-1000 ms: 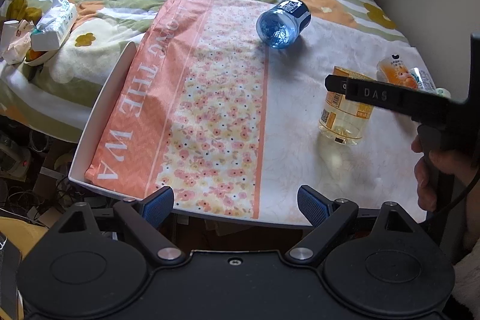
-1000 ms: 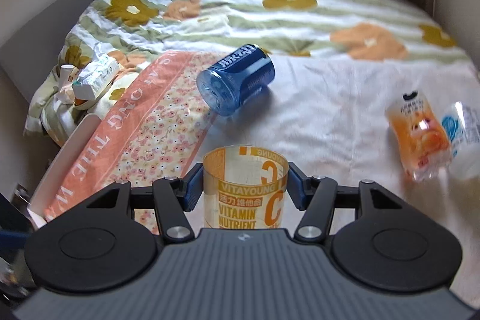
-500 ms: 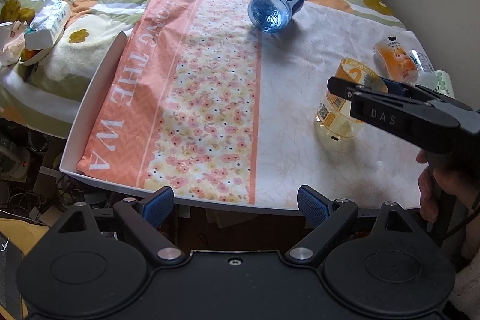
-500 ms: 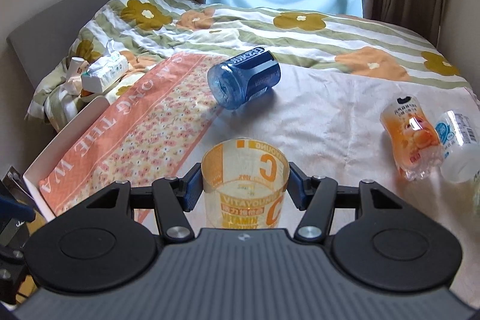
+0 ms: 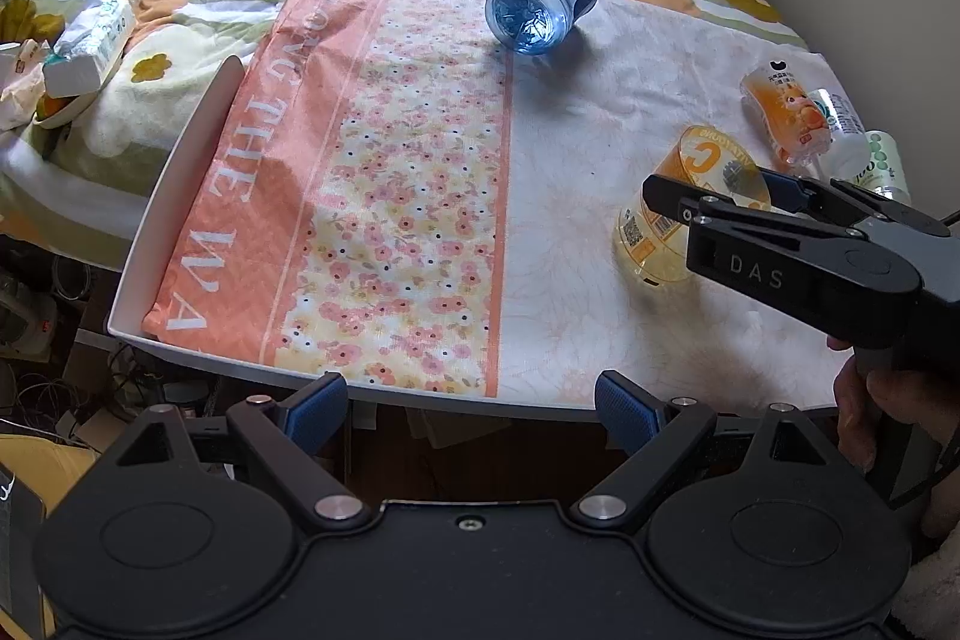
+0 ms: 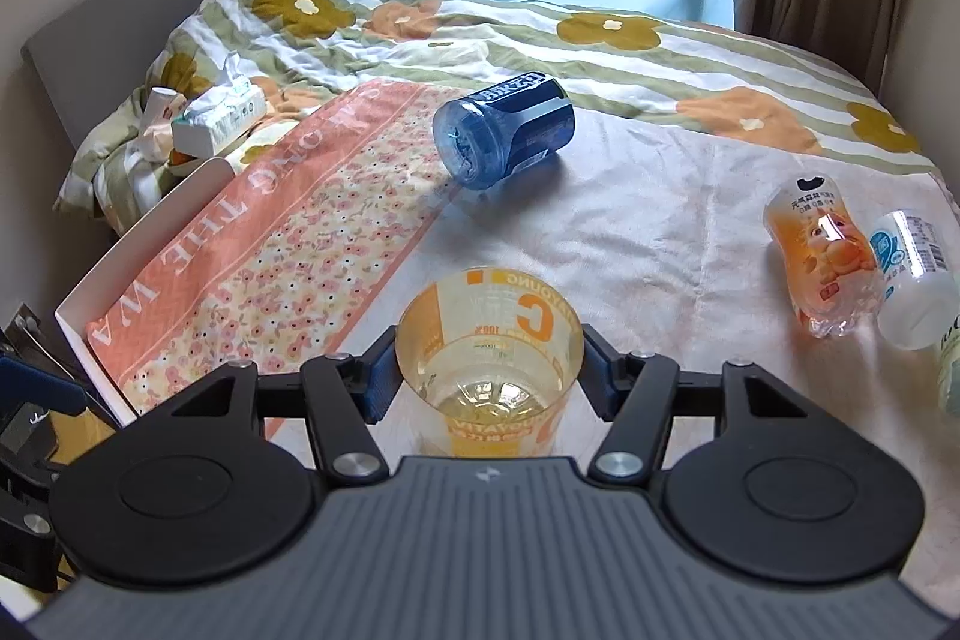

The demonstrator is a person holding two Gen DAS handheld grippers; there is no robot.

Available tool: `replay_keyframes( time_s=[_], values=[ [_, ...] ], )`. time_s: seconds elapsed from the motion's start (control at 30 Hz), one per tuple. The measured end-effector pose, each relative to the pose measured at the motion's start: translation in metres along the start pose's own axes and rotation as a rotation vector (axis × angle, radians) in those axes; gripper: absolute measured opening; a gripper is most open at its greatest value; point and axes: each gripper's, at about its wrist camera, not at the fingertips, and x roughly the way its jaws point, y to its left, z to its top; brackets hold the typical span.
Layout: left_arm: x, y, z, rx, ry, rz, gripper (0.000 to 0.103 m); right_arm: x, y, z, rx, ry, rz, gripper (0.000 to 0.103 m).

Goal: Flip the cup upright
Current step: 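Lower the upright cup onto the sheet and open the right tool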

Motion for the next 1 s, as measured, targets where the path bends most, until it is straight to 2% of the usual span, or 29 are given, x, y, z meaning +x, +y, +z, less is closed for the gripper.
replay_keyframes(
  time_s=[0.03,0.07,0.13,0.17,0.43,0.63,0.73,0.87,1.0],
  values=[
    [0.000,0.000,0.000,-0.001,0.000,0.001,0.092,0.001,0.000,0.000,0.005,0.000,0.000,0.080],
    [0.000,0.000,0.000,-0.002,0.000,0.000,0.092,0.001,0.000,0.000,0.011,-0.002,-0.004,0.089],
    [0.000,0.001,0.001,-0.004,0.000,0.001,0.092,0.000,0.000,0.000,0.019,-0.012,-0.013,0.100],
    [0.000,0.001,0.000,-0.004,-0.001,0.002,0.092,-0.002,0.001,0.000,0.021,-0.022,-0.012,0.102],
    [-0.008,-0.003,0.003,0.001,-0.018,0.006,0.092,-0.015,0.000,0.010,0.027,-0.033,-0.003,0.103],
    [-0.028,-0.012,0.012,0.026,-0.069,0.007,0.092,-0.050,-0.006,0.031,0.050,-0.060,-0.030,0.103],
    [-0.042,-0.019,0.019,0.045,-0.108,0.004,0.092,-0.070,-0.014,0.042,0.086,-0.037,-0.042,0.103],
    [-0.062,-0.029,0.028,0.073,-0.172,-0.002,0.092,-0.096,-0.027,0.050,0.148,0.006,-0.088,0.103],
    [-0.079,-0.039,0.034,0.093,-0.233,-0.005,0.092,-0.125,-0.035,0.050,0.140,0.028,-0.175,0.103]
  ],
)
